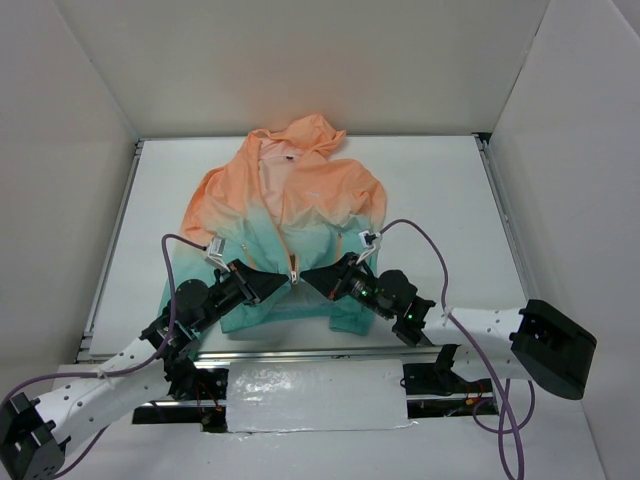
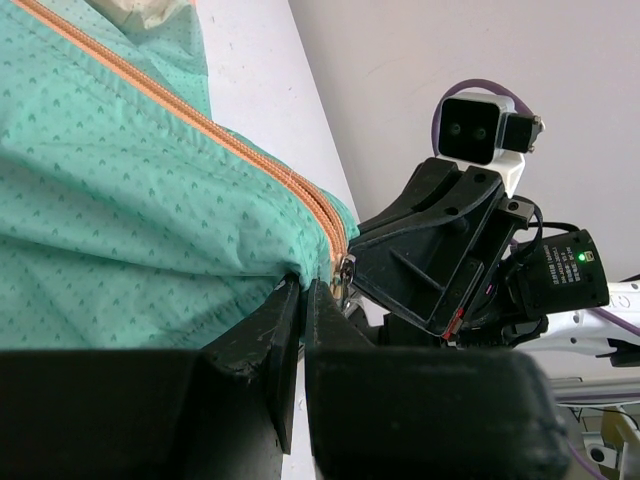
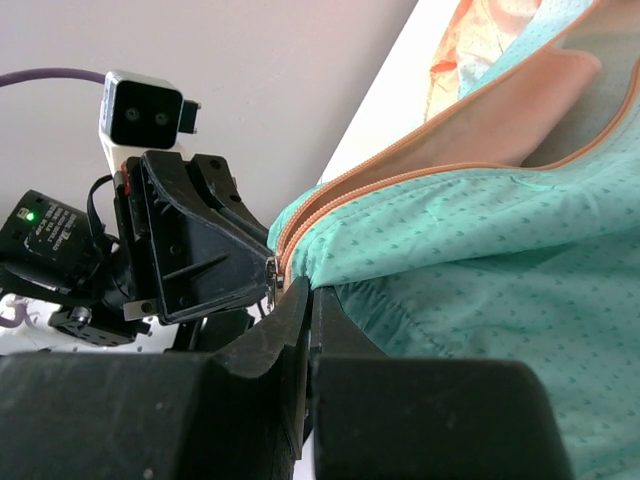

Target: Zip up the jacket

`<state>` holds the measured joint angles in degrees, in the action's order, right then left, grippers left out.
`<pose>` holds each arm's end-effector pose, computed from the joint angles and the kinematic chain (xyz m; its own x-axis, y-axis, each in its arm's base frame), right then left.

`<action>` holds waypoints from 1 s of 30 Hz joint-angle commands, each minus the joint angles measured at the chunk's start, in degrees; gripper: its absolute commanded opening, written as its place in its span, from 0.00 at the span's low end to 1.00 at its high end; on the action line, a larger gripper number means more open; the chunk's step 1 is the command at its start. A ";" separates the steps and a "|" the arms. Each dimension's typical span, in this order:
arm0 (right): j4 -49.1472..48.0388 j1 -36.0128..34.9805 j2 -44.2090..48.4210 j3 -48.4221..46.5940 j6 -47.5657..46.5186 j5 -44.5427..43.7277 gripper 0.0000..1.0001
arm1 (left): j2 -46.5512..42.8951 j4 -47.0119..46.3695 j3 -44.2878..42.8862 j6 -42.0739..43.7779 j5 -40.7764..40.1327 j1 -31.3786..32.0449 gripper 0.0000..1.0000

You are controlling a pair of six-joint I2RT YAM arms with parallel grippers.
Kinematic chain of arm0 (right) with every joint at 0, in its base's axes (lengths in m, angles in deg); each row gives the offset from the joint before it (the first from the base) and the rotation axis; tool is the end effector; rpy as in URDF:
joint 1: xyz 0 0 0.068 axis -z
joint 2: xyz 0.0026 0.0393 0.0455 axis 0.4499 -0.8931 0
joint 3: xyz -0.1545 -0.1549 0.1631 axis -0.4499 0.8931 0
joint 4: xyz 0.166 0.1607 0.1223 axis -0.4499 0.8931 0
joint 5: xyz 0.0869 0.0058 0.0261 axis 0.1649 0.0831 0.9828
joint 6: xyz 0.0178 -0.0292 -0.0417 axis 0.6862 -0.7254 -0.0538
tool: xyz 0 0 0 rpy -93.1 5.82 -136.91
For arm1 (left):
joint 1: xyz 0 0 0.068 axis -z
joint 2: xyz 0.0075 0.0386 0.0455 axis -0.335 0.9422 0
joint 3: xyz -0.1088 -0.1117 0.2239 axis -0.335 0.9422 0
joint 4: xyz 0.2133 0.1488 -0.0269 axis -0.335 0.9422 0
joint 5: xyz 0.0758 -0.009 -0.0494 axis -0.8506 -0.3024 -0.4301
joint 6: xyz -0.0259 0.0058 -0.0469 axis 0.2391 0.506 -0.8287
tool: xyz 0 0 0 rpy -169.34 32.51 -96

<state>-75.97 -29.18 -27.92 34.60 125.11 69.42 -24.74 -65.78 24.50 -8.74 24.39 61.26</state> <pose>0.1322 0.1914 0.2210 -0.5987 0.5016 -0.6244 -0.5179 0.3523 0.7795 0.1188 -0.1067 0.2354 -0.6049 -0.6717 -0.4277 0.3075 0.2983 -0.9036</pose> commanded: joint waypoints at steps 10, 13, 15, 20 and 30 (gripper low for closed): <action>0.07 0.46 -0.47 -5.21 -0.77 -1.54 0.00 | -0.30 -5.04 0.95 -0.16 1.44 -0.21 0.00; 1.22 0.55 -0.65 -6.17 -1.12 -2.25 0.00 | -0.38 -5.13 1.13 -0.24 1.62 -0.21 0.00; 2.01 0.55 -0.91 -6.61 -1.65 -2.51 0.00 | -0.30 -5.31 1.39 -0.42 1.80 -0.21 0.00; 2.10 2.04 -1.96 -6.79 -1.74 -1.47 0.00 | -1.26 -4.96 1.39 0.11 2.50 -0.21 0.00; 7.28 4.42 -0.91 -7.85 -3.32 6.79 0.00 | -2.06 -0.75 1.30 5.73 4.78 -0.21 0.00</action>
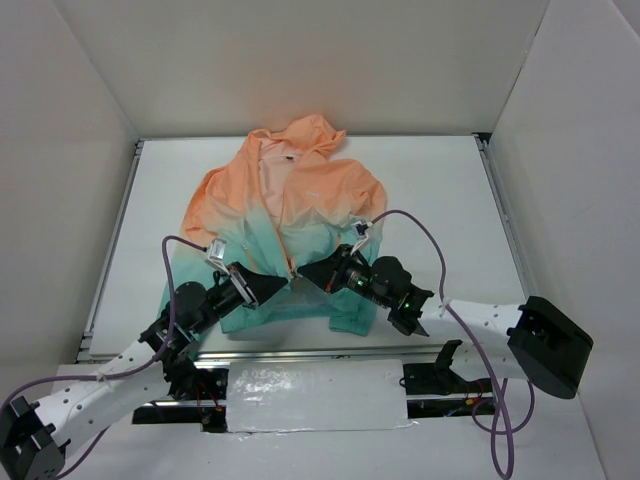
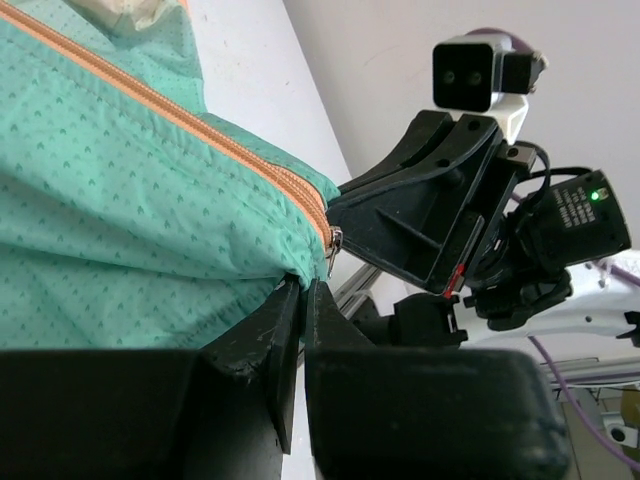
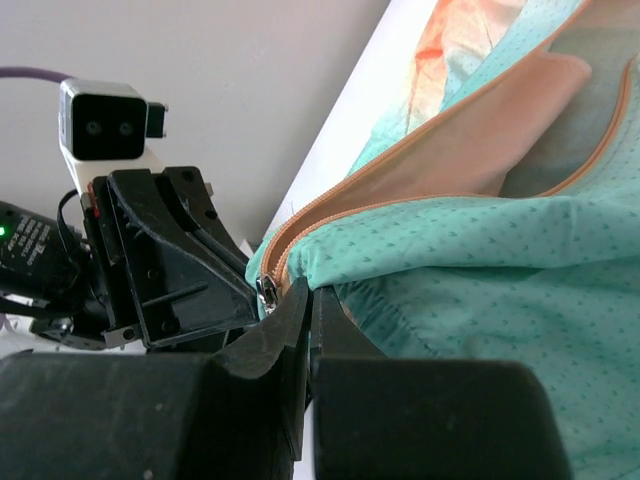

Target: Zip up the jacket

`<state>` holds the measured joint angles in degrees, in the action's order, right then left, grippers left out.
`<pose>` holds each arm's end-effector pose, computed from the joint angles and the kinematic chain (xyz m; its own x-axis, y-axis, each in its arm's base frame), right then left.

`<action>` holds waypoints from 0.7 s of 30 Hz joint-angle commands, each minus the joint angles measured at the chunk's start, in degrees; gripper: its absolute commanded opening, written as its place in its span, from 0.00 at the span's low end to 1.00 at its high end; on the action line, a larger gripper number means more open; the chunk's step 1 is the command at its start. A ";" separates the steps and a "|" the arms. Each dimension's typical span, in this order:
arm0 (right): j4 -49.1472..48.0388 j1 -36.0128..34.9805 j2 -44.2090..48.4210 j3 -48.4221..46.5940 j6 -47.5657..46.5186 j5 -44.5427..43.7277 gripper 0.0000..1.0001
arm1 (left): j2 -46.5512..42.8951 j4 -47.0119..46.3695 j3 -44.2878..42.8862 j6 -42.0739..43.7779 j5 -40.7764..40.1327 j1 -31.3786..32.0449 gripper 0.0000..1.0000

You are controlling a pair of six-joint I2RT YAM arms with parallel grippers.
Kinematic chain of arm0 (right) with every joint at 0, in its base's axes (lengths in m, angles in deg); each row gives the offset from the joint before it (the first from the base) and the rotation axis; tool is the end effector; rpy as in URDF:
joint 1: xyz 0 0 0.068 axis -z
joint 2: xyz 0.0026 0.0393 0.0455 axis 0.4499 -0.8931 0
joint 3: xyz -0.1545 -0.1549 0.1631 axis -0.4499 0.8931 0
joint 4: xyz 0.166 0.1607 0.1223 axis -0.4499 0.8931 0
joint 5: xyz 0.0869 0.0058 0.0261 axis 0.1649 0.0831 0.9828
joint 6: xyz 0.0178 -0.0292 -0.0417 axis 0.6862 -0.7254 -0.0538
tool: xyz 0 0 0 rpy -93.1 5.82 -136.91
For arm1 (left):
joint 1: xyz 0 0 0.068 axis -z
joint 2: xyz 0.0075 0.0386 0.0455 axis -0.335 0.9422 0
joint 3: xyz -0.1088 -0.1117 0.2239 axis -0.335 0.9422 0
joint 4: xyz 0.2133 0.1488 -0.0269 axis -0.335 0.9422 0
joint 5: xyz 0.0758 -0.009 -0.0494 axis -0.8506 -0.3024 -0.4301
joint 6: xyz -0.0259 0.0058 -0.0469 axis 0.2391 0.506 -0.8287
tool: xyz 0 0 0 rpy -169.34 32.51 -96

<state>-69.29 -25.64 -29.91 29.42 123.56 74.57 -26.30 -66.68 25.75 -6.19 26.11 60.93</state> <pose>0.1510 0.1975 0.2298 -0.6198 0.4424 -0.6481 -0.5184 0.3893 0.7614 0.1158 -0.1043 0.2330 -0.5987 -0.6495 -0.4687 0.3564 0.3079 -0.8821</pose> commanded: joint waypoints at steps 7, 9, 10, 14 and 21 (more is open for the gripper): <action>2.88 0.88 1.08 -2.75 -1.07 4.98 0.00 | 0.82 3.14 -0.38 7.56 4.46 0.03 0.00; 4.46 0.88 1.34 -3.01 -0.19 4.81 0.00 | 1.08 4.02 -0.82 9.84 4.81 0.12 0.00; 5.07 0.79 1.78 -3.10 -0.01 4.11 0.00 | 1.25 5.24 -1.43 10.55 5.08 0.03 0.00; 10.85 0.79 2.49 -4.59 -0.53 3.05 0.00 | 3.01 8.58 -2.58 13.45 5.78 0.12 0.00; 11.85 0.00 0.11 -1.46 -0.37 6.74 0.00 | 7.58 2.81 3.46 12.41 9.82 0.12 0.00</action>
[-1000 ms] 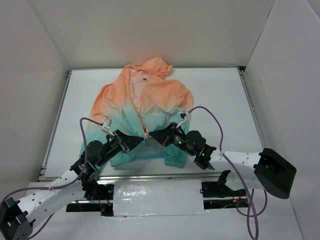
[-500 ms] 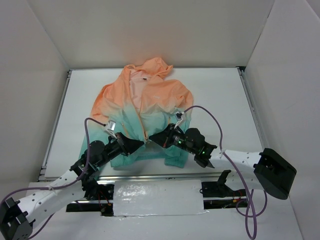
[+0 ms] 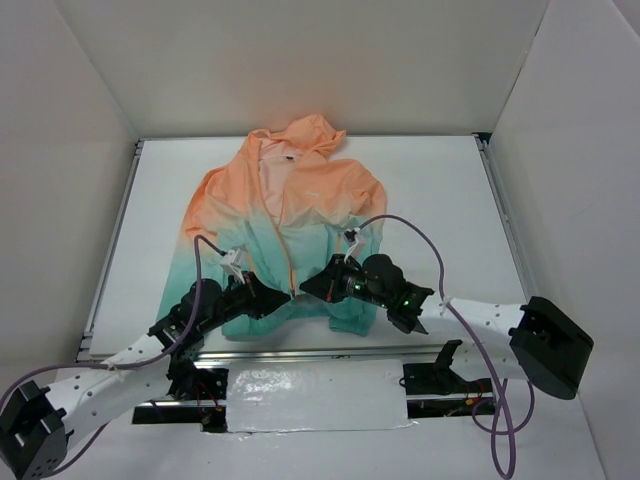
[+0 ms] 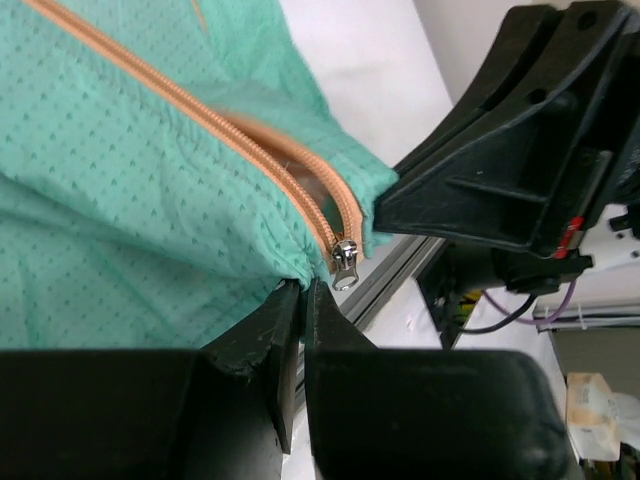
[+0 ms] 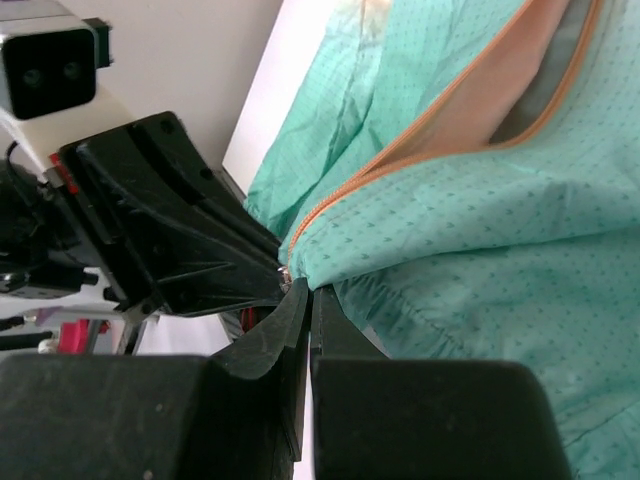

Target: Zip up the jacket

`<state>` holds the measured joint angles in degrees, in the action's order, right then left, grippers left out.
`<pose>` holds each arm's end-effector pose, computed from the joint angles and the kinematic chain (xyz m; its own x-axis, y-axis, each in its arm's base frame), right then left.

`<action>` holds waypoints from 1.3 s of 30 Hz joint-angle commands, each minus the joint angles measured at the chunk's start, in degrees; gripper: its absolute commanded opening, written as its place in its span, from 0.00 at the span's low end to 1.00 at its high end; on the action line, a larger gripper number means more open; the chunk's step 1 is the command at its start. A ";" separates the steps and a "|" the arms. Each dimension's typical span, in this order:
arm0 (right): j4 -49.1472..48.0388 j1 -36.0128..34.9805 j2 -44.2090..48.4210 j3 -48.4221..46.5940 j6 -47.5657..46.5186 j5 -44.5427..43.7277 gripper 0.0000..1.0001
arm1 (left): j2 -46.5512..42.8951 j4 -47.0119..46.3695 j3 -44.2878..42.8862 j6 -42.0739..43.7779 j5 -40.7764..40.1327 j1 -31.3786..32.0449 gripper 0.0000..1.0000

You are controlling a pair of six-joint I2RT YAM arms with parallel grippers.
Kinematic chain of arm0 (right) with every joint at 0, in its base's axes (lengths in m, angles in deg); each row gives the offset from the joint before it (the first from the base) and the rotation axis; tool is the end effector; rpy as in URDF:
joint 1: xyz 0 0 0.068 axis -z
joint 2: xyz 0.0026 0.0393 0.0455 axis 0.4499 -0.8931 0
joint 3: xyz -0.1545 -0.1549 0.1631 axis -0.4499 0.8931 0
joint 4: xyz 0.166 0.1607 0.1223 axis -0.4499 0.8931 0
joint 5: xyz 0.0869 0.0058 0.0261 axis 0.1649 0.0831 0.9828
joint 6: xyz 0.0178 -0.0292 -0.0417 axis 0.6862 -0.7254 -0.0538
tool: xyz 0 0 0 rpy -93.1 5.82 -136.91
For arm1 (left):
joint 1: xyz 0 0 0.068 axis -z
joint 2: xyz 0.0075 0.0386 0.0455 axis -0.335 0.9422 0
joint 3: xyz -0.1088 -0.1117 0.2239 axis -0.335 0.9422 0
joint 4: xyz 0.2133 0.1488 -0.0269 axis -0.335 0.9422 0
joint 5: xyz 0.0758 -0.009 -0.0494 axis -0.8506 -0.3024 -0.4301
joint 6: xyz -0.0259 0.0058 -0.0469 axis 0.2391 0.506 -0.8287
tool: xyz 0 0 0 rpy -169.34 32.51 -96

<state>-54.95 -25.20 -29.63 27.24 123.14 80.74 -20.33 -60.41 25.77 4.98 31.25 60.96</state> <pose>0.1502 0.1996 0.2163 -0.7389 0.2724 -0.6163 -0.4615 0.4619 0.7574 0.1212 -0.1134 0.2062 -0.6661 -0.4388 -0.6032 0.3795 0.4969 -0.7805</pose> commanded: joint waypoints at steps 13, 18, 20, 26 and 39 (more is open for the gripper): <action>-3.37 -0.79 -7.11 5.06 2.42 -1.88 0.03 | 4.07 -15.44 12.16 2.03 8.56 0.36 0.00; -4.07 -0.70 -8.78 5.06 2.95 -1.36 0.06 | 7.67 -12.10 11.55 1.59 6.71 0.71 0.00; -5.13 -0.79 -8.96 5.23 3.39 -1.00 0.07 | 8.65 -10.42 11.46 0.80 5.22 0.98 0.00; -4.69 -1.14 -9.75 4.01 3.13 -0.83 0.13 | 6.89 -11.30 13.56 -0.35 4.78 1.24 0.00; -3.20 -2.28 -8.88 2.86 2.78 2.25 0.36 | 8.91 -11.39 13.13 -0.96 3.46 1.33 0.00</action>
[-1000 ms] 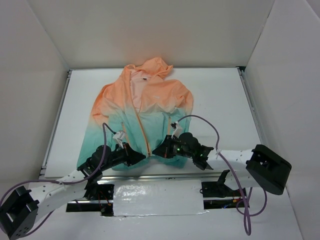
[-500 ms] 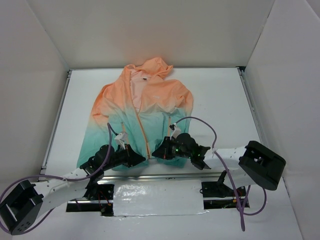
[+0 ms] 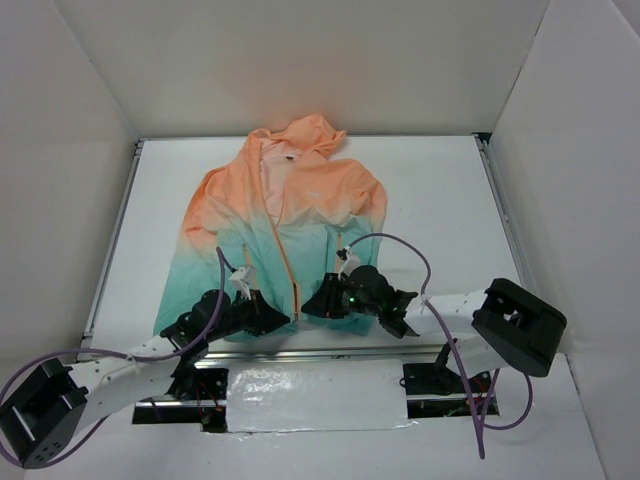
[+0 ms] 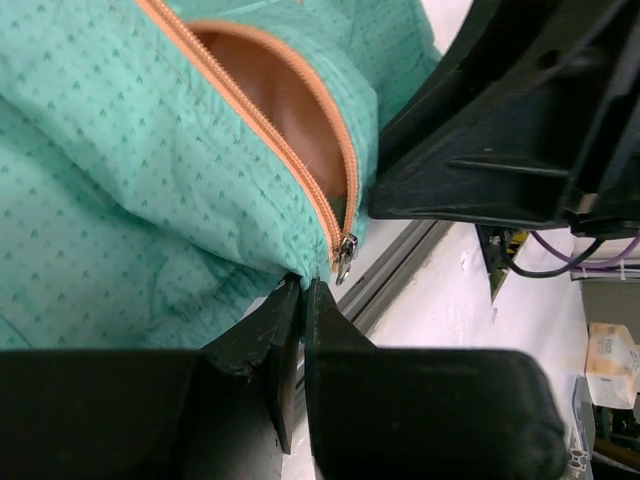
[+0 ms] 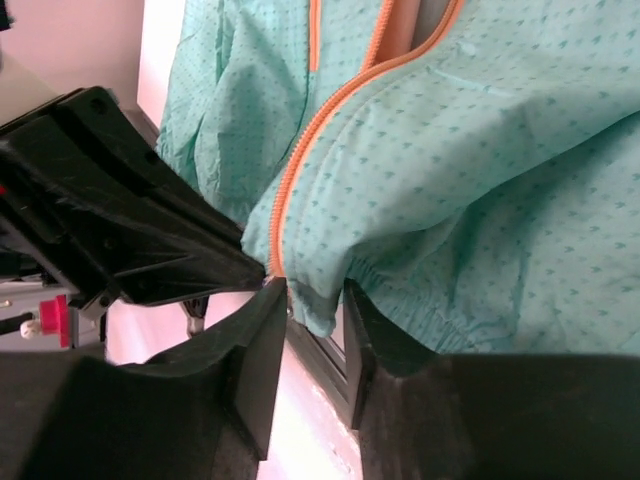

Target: Zip up the jacket

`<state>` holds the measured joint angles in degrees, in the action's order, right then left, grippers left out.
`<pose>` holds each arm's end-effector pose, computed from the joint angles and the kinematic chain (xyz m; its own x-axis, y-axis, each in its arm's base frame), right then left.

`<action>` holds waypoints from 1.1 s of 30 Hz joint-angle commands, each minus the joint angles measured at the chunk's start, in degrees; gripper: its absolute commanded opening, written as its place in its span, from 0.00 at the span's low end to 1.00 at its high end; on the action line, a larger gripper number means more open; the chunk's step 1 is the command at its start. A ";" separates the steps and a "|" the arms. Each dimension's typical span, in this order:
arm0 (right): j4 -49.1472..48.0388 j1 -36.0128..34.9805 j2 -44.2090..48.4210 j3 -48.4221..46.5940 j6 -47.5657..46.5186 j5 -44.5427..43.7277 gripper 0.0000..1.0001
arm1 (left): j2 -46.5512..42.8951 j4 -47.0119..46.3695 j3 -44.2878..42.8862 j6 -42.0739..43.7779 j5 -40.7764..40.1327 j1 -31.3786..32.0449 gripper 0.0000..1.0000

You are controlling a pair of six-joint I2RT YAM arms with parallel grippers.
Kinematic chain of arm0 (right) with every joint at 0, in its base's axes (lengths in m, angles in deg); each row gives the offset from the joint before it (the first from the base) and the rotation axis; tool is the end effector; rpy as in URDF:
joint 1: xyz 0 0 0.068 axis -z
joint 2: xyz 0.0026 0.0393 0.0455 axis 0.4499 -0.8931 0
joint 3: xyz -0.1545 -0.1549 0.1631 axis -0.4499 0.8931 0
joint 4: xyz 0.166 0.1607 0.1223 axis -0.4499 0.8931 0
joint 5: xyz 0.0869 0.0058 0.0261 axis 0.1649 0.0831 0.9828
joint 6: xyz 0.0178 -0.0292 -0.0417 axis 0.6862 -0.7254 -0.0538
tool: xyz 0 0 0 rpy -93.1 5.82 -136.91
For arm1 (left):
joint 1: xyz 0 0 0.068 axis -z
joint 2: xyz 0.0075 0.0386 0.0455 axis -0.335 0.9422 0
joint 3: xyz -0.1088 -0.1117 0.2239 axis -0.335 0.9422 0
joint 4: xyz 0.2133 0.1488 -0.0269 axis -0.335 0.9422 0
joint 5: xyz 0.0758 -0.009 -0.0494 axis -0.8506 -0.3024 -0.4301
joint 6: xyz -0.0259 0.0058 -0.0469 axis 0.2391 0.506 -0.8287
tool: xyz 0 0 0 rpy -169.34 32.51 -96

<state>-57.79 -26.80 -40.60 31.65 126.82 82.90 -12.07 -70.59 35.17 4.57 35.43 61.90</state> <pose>0.1442 0.2055 0.1534 -0.8572 0.1612 -0.4892 -0.3334 0.5504 0.7655 0.1137 -0.1137 0.1482 -0.7652 -0.3367 -0.5488 0.3339 0.5213 -0.7853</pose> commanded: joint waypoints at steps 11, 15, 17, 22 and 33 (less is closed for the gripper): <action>5.62 -2.27 11.24 1.08 0.06 -1.24 0.55 | 4.34 -4.72 1.27 -0.20 1.66 0.39 0.00; 5.09 -5.17 10.62 2.31 2.35 -1.93 0.55 | 5.22 -5.33 0.66 -0.37 1.83 0.56 0.00; 4.40 -6.57 10.36 3.27 5.24 -2.99 0.55 | 5.22 -5.86 0.65 -0.55 2.01 0.56 0.00; -0.09 -11.32 6.94 4.69 12.97 -6.06 0.55 | 5.31 -7.00 0.65 -0.99 2.45 0.65 0.00; -8.80 -16.86 -0.80 3.55 24.76 -18.44 0.55 | 5.31 -8.76 0.22 -1.51 3.50 1.00 0.00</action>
<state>-62.05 -42.64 -40.25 36.86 147.78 70.25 -7.06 -75.49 35.23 3.17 37.28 62.42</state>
